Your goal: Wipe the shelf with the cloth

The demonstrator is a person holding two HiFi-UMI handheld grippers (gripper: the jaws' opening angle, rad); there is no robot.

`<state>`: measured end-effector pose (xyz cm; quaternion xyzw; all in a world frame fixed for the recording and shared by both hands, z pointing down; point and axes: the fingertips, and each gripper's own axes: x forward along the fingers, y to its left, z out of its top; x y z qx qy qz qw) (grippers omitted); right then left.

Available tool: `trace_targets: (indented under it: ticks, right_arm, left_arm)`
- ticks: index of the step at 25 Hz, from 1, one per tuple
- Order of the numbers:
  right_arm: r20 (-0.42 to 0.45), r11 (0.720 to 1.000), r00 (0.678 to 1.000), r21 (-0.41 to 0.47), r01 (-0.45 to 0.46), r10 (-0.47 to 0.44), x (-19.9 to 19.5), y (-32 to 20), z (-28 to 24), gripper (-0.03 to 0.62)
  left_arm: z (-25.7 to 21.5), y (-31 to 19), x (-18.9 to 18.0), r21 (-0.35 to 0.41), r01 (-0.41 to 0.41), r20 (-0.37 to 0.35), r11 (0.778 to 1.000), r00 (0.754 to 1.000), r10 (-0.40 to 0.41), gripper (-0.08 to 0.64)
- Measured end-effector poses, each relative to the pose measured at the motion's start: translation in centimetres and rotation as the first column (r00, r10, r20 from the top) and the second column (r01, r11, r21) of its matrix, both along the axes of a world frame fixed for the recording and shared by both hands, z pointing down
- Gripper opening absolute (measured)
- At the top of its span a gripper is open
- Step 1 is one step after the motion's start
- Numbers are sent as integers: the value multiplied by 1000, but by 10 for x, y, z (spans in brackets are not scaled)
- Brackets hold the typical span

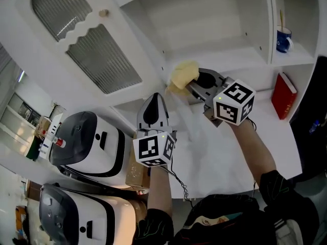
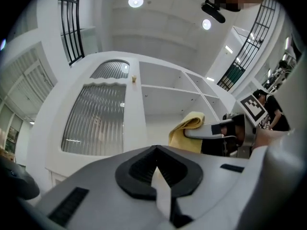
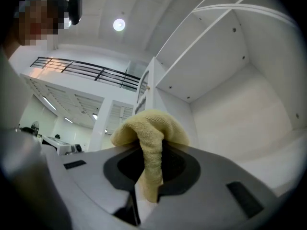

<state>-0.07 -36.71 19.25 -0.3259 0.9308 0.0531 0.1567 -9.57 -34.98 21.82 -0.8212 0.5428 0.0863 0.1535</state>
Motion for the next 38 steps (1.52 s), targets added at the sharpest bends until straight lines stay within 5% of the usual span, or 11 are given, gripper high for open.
trace_targets:
  ticks: [5,12,17,31,38]
  right_arm:
    - [58,995,997,89,46,-51,-2,-1,-55,51]
    - [-5,983,1000,182,-27,29,-10,-32,-104,51]
    - [-55,971,993,217,-95,109,-20,-66,-122,51]
    - [-104,924,950,286,-255,294,-42,-136,-175,50]
    - [-72,918,943,263,-296,324,-41,-158,-184,49]
  left_arm:
    - [-34,-1,-2,56,-10,32,998,999,8,0]
    - [-71,5,-6,122,20,47,992,999,-26,0]
    - [-94,11,10,202,67,155,977,983,-100,0]
    - [-127,9,5,257,134,160,957,971,-179,0]
    - [-118,7,7,234,153,93,960,980,-178,0]
